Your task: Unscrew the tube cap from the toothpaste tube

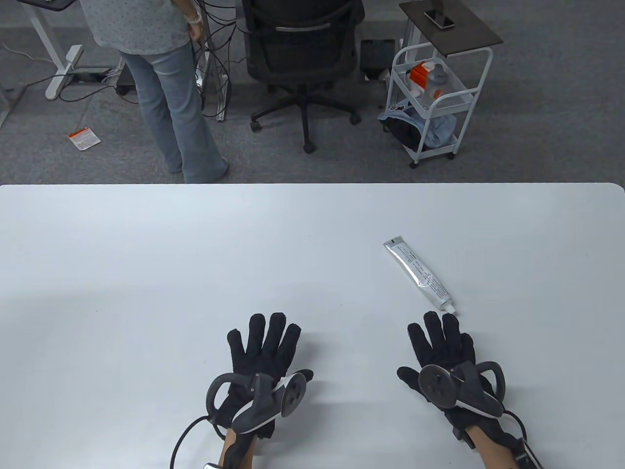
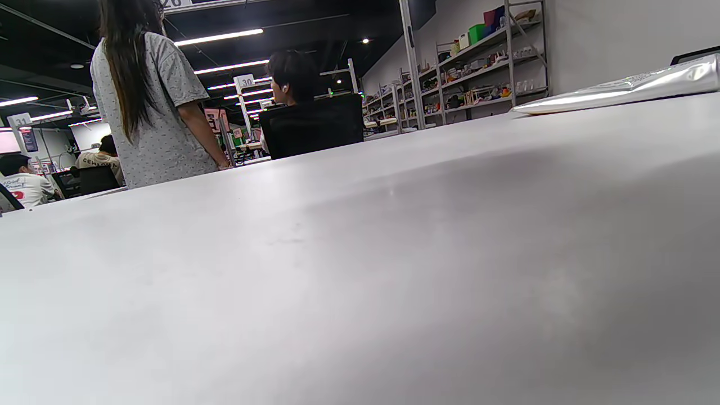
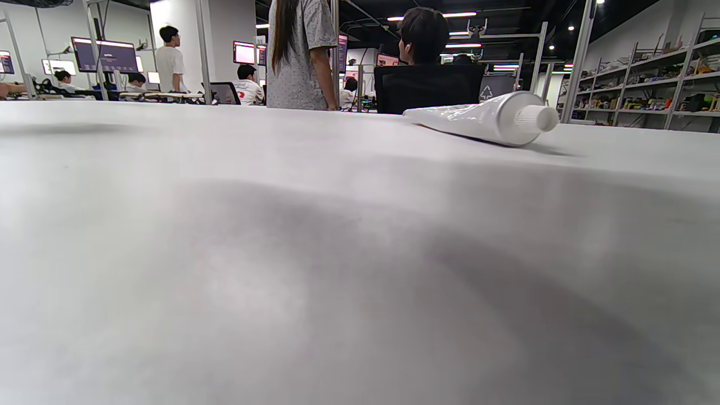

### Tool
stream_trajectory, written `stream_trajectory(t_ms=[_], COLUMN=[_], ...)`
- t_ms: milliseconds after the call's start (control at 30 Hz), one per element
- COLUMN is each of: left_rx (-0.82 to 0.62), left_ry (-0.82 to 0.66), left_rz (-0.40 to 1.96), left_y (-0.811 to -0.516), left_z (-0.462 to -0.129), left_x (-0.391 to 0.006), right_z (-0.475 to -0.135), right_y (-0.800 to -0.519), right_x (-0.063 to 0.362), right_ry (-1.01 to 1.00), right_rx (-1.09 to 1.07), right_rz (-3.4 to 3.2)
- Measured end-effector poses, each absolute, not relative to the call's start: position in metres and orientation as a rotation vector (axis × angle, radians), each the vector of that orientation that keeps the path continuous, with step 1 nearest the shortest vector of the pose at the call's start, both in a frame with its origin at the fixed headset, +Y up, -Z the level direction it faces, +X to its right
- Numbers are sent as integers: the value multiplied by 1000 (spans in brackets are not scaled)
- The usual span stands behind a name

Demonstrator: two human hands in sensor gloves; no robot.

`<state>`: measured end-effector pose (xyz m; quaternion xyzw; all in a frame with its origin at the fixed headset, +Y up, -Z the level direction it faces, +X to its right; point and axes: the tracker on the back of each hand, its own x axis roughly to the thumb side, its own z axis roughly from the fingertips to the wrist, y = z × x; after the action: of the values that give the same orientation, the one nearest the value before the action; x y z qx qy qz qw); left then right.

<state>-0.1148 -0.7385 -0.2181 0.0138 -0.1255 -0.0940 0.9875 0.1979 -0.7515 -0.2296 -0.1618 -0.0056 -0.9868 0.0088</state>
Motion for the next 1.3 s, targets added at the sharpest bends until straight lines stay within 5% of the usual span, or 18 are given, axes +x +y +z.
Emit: stream_trajectory(t_ms=[1067, 1300], left_rx=[17, 22], left_ry=[-239, -240], left_rz=[-191, -176], left_y=[-741, -741], left_z=[-220, -220], left_x=[-115, -116], right_z=[-230, -274], right_y=[-746, -726], right_x=[199, 218], right_ry=[20, 59], right_rx=[-452, -76], right_rz=[-3077, -3240])
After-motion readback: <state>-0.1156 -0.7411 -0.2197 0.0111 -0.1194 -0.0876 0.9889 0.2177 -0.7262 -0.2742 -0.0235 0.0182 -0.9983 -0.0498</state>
